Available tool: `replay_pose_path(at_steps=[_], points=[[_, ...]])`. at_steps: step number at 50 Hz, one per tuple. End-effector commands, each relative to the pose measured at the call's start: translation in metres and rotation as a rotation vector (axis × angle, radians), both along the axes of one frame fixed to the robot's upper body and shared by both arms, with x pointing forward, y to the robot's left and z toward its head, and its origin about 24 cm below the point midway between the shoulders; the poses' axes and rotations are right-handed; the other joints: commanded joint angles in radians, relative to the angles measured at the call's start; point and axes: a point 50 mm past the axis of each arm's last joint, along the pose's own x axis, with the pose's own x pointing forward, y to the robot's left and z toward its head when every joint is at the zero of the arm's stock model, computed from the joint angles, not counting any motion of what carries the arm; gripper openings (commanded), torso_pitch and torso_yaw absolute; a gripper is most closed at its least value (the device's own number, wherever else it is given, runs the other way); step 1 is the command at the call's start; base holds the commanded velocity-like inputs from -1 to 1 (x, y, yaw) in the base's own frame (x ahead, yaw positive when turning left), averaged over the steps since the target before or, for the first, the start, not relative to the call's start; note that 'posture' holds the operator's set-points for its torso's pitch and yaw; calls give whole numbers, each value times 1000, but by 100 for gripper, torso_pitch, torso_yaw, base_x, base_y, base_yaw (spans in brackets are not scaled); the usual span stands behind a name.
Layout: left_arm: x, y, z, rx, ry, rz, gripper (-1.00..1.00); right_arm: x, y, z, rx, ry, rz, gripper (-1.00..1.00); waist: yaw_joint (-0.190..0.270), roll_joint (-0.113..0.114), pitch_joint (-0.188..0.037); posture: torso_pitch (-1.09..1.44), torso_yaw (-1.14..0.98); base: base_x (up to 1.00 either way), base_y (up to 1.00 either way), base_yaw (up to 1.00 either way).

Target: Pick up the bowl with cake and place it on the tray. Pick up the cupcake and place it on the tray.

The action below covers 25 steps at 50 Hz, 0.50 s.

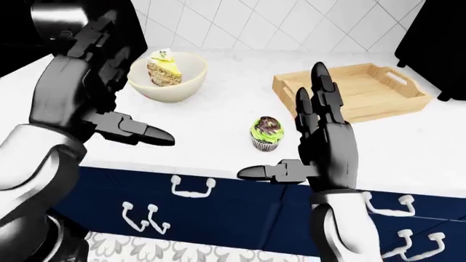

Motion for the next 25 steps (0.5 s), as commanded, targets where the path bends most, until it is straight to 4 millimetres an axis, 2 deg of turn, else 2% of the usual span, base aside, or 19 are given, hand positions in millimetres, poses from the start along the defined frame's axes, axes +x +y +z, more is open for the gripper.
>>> replay_pose_path(at_steps=[1, 10, 18, 25], points=[[4, 4, 18, 21, -106, 50, 100, -4, 1, 10, -6, -74, 1, 100, 1, -3, -19, 0, 0, 0, 0, 0], [40, -8, 33, 157, -176, 111, 100, 1, 1, 6, -5, -69, 4, 100, -1, -12, -21, 0, 0, 0, 0, 0], [77, -5, 43, 287, -232, 200, 100, 3, -1, 5, -3, -72, 1, 100, 1, -24, -31, 0, 0, 0, 0, 0], [88, -15, 37, 441, -244, 201, 100, 1, -2, 6, 1, -77, -1, 100, 5, -31, -37, 0, 0, 0, 0, 0]])
